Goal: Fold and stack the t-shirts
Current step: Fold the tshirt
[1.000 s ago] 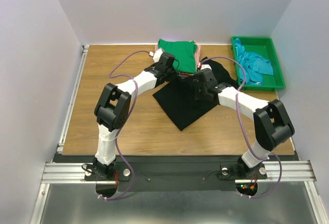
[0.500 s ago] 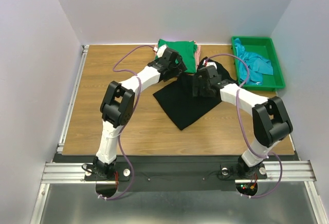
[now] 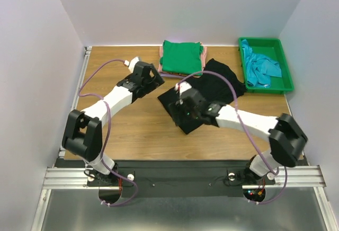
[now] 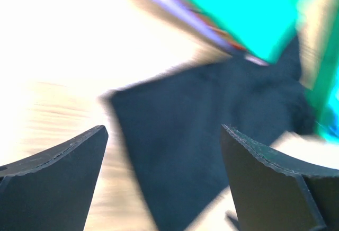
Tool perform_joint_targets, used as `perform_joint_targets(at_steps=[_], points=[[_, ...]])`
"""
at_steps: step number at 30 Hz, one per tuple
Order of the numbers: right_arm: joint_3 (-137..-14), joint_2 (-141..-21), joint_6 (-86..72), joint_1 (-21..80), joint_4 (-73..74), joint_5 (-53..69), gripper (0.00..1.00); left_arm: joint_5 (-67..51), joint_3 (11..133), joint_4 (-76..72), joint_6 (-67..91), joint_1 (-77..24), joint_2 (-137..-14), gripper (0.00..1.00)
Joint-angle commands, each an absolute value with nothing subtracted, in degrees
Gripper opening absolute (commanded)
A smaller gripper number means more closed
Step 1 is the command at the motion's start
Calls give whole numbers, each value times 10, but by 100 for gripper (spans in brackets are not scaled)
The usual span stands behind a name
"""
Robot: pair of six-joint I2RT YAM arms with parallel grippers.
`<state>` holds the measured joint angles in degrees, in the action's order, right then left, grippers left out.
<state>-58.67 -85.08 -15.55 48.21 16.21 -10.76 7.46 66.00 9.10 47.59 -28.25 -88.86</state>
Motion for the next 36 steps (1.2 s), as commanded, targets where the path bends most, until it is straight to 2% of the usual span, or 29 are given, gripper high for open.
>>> perform_joint_targets(at_steps=[1,4,8,13,15,17,18,19,20,24,29,36], points=[[-603,-925,-154,529,170,-133,100,20,633,62,459,-257,-944,98],[-620,-958,-169,533,183,-148,99,3,653,59,447,-256,-990,90],[-625,-990,-175,533,193,-170,93,-25,658,45,447,-256,-1030,80],[-620,-1020,-193,533,202,-178,82,-37,659,37,451,-257,-1064,49],[-614,-1022,-201,533,204,-178,75,-37,658,38,451,-257,-1073,32],[-609,-1025,-207,533,204,-178,65,-40,657,35,454,-257,-1084,25],[-608,-1027,-208,533,204,-178,61,-47,654,32,452,-257,-1092,4],[-609,-1030,-210,534,204,-180,54,-50,654,33,449,-257,-1095,0],[-609,-1032,-211,534,204,-182,44,-52,653,32,447,-257,-1097,0],[-606,-1027,-222,537,206,-181,26,-42,622,30,446,-257,-1076,0],[-592,-999,-246,576,207,-171,17,-4,549,27,464,-257,-985,0],[-604,-999,-307,677,207,-182,15,40,423,57,491,-257,-862,0]])
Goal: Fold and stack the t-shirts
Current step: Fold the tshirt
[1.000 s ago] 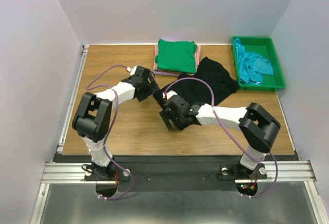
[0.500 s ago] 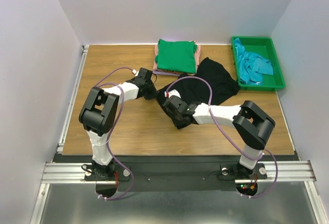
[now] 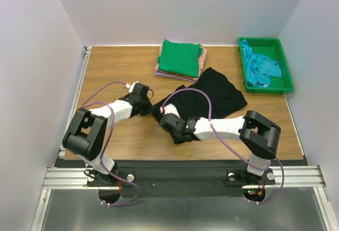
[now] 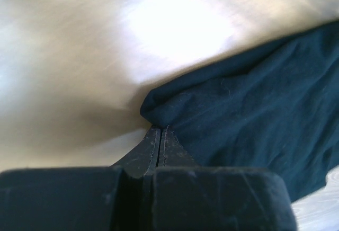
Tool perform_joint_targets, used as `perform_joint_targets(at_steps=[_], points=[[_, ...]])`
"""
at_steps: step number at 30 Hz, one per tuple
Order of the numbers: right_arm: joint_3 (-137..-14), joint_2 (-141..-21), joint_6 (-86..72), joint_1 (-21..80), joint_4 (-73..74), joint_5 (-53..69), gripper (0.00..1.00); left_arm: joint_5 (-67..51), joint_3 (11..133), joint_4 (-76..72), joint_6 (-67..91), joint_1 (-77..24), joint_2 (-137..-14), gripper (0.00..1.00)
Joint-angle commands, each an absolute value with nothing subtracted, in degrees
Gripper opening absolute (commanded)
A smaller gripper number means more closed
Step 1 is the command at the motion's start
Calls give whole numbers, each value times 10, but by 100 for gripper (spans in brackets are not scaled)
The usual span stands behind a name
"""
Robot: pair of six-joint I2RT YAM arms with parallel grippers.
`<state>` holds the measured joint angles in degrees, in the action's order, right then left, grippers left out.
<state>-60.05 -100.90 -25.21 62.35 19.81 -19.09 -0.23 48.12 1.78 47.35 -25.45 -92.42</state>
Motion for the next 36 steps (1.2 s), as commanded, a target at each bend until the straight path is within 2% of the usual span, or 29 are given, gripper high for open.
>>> perform_joint_targets(at_steps=[1,2,10,16,24,26,28,36], points=[[-606,-999,-315,686,207,-185,14,47,409,70,495,-257,-846,0],[-609,-999,-329,704,207,-185,14,70,383,89,504,-256,-793,0],[-640,-1016,-362,767,206,-205,13,141,312,169,555,-255,-614,0],[-644,-995,-371,787,205,-209,10,160,311,208,566,-253,-556,0],[-619,-929,-384,788,205,-224,9,156,328,219,572,-253,-521,0],[-609,-896,-382,788,205,-228,1,146,345,211,567,-253,-520,0],[-602,-864,-376,788,206,-242,1,142,373,204,565,-258,-524,0],[-570,-745,-353,730,219,-252,1,149,478,165,554,-311,-594,0]])
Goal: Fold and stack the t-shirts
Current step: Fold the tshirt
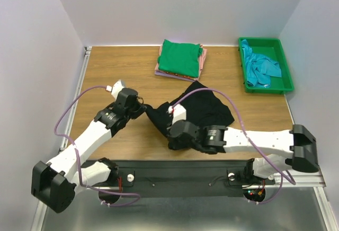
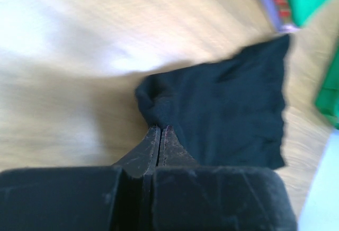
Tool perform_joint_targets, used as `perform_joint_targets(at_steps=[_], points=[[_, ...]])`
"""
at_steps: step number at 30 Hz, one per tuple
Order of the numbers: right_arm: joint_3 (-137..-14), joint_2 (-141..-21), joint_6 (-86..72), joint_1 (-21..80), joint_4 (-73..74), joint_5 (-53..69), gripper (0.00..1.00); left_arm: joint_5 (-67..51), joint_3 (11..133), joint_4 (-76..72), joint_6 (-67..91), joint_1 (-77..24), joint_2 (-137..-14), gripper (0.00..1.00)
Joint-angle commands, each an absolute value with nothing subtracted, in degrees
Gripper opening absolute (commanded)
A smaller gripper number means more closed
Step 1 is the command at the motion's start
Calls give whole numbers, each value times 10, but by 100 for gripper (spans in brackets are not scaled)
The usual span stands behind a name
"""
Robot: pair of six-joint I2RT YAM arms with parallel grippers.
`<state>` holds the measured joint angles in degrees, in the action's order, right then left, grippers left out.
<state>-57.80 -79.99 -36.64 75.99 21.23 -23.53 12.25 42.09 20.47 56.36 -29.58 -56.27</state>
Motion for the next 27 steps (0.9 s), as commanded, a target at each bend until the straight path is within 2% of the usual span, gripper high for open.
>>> perform_joint_targets(at_steps=[1,18,27], points=[[-566,-734,-346,711,223,-247,1,149,496,156,550,-314,-614,0],[-525,-623,-335,459,271,-176,0,134,749,91,511,-365,-869,0],[-492,-627,-333,340,275,-131,1,138,874,87,501,-395,-1008,0]])
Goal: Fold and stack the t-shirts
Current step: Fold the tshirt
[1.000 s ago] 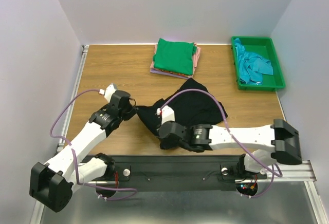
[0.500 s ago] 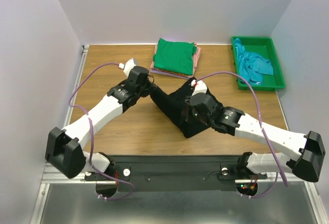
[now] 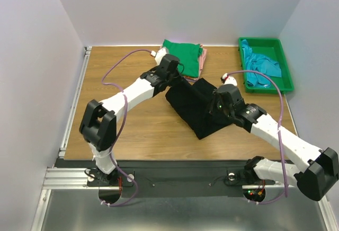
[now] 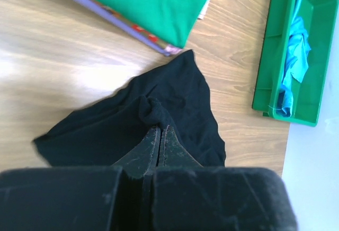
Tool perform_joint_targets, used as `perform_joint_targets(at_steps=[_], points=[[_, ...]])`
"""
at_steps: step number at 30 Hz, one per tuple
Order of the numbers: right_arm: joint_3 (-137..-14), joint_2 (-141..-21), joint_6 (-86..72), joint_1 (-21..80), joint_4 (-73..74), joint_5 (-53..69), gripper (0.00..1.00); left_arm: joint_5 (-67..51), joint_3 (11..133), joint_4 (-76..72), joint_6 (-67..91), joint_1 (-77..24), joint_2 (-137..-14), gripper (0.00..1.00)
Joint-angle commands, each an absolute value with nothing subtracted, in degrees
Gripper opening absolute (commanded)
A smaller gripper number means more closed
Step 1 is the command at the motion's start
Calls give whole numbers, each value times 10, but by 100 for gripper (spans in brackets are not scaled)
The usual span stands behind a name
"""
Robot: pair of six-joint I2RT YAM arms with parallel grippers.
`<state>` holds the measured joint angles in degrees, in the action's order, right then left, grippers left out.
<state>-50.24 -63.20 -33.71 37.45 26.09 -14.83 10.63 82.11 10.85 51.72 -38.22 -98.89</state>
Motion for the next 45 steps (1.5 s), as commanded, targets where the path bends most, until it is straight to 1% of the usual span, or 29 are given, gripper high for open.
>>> perform_joint_targets(at_steps=[1,4,9,13,18,21,24,28,29,30,31,32,33,34,36,39,41,42,45], points=[[-490,-627,-335,324,275,-129,1,140,899,90,498,-399,-1032,0],[-483,-628,-332,299,275,-120,1,137,952,99,492,-407,-1069,0],[-482,-639,-325,256,275,-131,1,157,1006,94,488,-417,-1138,0],[-504,-646,-322,235,275,-150,1,171,1048,51,467,-434,-1176,0],[-505,-658,-320,208,274,-139,1,175,1106,37,454,-452,-1222,0],[-508,-675,-316,186,273,-154,1,179,1127,19,458,-453,-1250,0],[-514,-696,-308,154,271,-142,1,192,1147,7,459,-452,-1281,0],[-515,-738,-288,117,258,-128,4,188,1213,8,440,-452,-1331,0],[-518,-756,-287,102,251,-129,8,172,1227,8,434,-452,-1352,4],[-521,-765,-283,96,250,-140,15,166,1241,10,429,-452,-1360,17],[-535,-773,-277,87,251,-149,33,153,1265,16,422,-452,-1372,55],[-540,-779,-276,84,252,-159,41,149,1273,18,417,-452,-1373,66],[-547,-783,-274,82,252,-166,50,147,1278,19,415,-452,-1370,81],[-557,-780,-272,82,253,-167,75,141,1277,17,407,-452,-1358,99],[-568,-767,-270,82,254,-174,100,129,1273,12,394,-454,-1342,99],[-583,-746,-255,82,259,-149,100,116,1243,10,374,-459,-1298,98],[-574,-717,-250,82,258,-103,100,106,1187,3,365,-461,-1259,99],[-565,-707,-251,82,257,-55,100,93,1164,-12,357,-461,-1246,99],[-534,-686,-266,83,237,-12,100,41,1079,-30,345,-464,-1219,99]])
